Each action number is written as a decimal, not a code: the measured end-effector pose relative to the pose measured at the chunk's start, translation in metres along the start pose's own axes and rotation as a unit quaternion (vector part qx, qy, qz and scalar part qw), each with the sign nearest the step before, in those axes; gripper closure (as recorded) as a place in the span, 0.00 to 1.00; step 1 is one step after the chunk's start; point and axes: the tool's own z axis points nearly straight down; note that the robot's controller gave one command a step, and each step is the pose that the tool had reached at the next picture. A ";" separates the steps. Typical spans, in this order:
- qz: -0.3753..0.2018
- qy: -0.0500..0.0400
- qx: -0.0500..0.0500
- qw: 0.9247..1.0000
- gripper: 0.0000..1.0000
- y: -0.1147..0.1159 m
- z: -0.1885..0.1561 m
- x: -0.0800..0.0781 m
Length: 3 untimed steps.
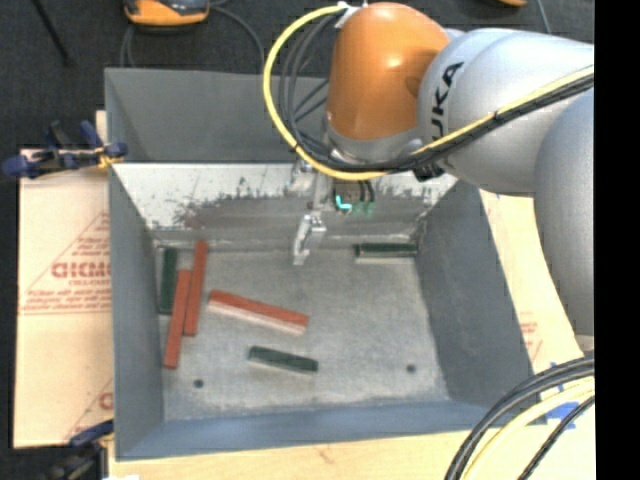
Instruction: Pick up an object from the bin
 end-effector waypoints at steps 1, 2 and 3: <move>0.001 -0.004 0.000 1.000 0.00 0.000 -0.006 -0.001; -0.013 -0.009 0.000 1.000 0.00 0.002 0.023 0.006; -0.046 -0.006 0.001 0.999 0.00 0.020 0.101 0.011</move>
Offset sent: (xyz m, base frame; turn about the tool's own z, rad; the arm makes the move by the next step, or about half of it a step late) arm -0.0427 0.0136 -0.1420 -0.1369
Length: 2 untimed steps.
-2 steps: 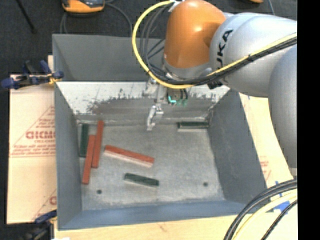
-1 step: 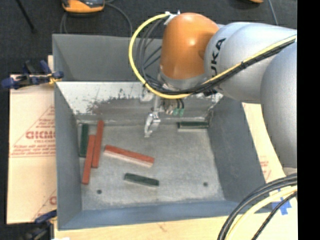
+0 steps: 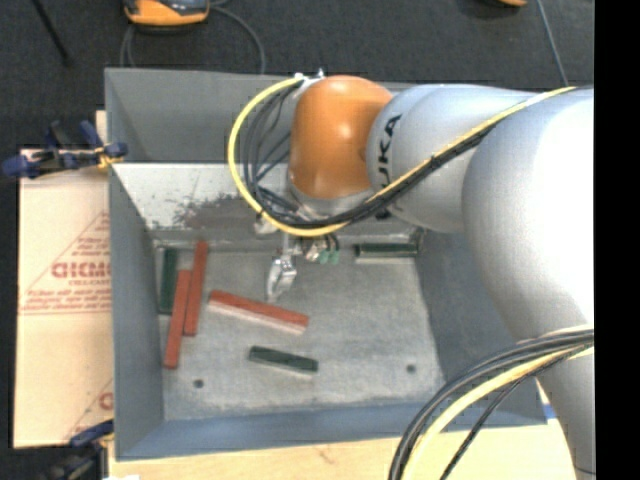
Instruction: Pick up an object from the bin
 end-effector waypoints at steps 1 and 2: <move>-0.012 0.003 -0.001 1.000 1.00 0.003 0.012 0.005; -0.012 0.003 -0.001 1.000 0.00 0.003 0.012 0.005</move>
Offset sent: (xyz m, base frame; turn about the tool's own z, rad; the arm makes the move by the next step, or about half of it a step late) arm 0.0000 0.0000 0.0000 0.0000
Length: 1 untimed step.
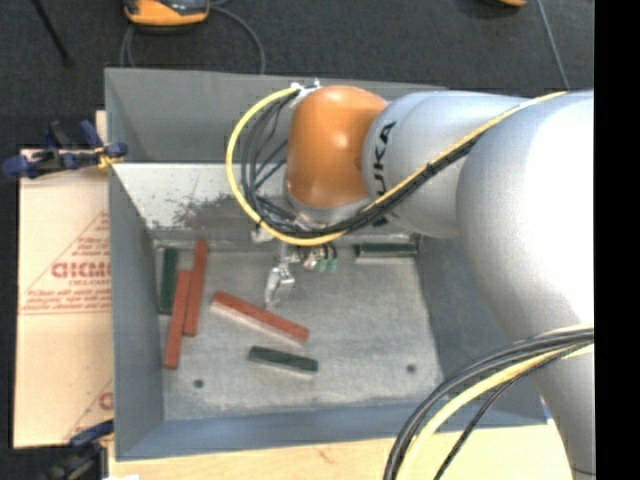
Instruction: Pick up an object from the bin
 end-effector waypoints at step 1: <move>0.001 0.000 0.000 1.000 1.00 0.000 0.000 0.000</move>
Offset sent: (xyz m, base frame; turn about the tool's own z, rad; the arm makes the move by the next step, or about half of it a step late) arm 0.0000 0.0000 0.0000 0.0000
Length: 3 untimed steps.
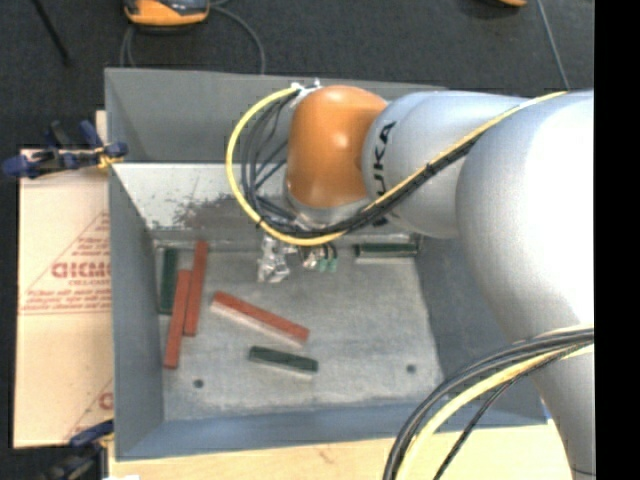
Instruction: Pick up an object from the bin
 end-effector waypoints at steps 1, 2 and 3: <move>0.000 0.000 0.000 1.000 0.00 0.000 0.000 0.000; 0.001 0.000 0.000 1.000 1.00 0.000 0.000 0.000; 0.001 0.000 0.000 1.000 0.00 0.000 0.000 0.000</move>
Offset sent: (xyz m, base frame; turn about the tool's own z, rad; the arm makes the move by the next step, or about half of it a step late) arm 0.0000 0.0000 0.0000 0.0000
